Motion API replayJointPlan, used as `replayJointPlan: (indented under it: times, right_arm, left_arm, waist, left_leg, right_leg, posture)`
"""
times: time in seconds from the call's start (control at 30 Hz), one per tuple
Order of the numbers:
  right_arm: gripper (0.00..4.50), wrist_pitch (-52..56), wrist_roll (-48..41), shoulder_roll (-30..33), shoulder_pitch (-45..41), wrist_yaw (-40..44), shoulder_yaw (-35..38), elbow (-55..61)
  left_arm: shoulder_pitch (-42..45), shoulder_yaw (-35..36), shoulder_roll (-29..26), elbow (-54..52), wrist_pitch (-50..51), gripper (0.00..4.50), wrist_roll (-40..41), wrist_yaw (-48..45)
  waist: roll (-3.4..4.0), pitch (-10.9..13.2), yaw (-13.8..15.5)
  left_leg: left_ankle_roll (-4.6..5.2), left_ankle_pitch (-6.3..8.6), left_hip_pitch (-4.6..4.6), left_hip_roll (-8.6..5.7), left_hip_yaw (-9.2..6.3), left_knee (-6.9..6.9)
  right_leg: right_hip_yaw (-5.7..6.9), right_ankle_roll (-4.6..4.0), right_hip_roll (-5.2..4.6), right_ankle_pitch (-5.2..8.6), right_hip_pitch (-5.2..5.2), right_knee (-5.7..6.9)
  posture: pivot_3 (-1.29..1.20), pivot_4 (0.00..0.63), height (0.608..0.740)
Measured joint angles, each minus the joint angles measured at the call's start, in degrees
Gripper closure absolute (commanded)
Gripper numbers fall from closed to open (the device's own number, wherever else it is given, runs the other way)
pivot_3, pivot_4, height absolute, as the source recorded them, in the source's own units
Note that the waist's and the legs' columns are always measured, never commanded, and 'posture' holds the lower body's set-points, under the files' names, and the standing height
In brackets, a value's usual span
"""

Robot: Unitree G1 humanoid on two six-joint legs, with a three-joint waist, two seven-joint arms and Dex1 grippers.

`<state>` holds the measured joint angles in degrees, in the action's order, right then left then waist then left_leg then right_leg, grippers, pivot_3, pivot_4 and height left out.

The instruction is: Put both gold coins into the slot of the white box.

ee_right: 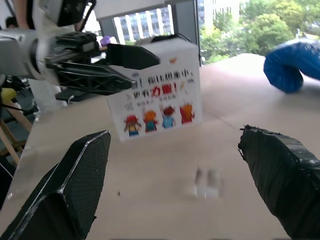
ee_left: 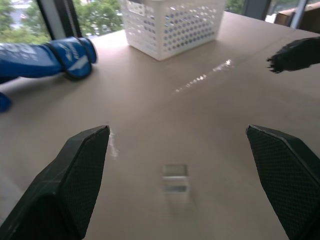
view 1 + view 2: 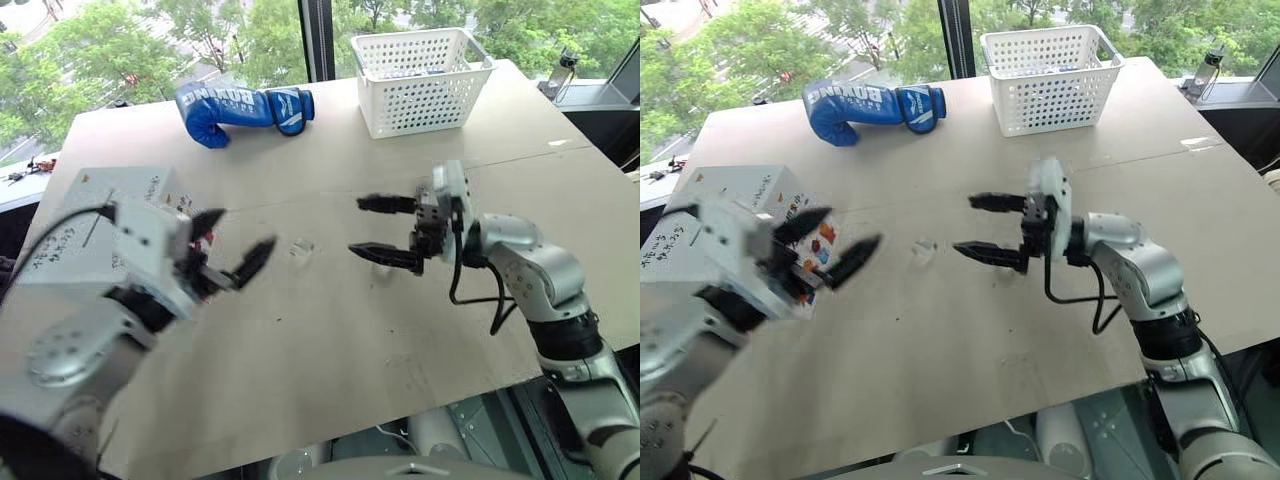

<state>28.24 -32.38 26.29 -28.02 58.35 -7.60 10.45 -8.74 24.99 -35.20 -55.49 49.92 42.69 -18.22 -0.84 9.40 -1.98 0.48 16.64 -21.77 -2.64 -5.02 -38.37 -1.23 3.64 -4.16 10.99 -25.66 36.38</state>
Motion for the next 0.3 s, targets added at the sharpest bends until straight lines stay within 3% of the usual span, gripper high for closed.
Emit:
replayJointPlan:
  times: [0.17,0.3]
  right_arm:
    - [0.00,-10.47,5.97,5.75,11.69,2.46,2.37,-3.48]
    - [0.00,-18.53,9.55,7.44,16.29,3.98,4.00,-9.73]
  left_arm:
    - [-16.20,-14.74,3.45,2.41,-12.26,0.05,-13.85,-0.91]
    - [-22.60,-16.61,6.53,11.64,-23.84,0.05,-20.74,-3.43]
  waist:
    - [0.04,0.03,0.14]
    - [0.10,0.01,0.40]
  left_leg:
    - [0.26,0.14,0.09,0.02,0.15,-0.02]
    - [0.33,0.15,0.13,0.04,0.25,-0.13]
  right_leg:
    - [-0.09,-0.01,0.06,0.01,0.09,0.00]
    - [-0.12,-0.04,0.10,0.00,0.16,0.01]
  posture:
    - [0.00,0.150,0.721]
    - [0.00,0.150,0.721]
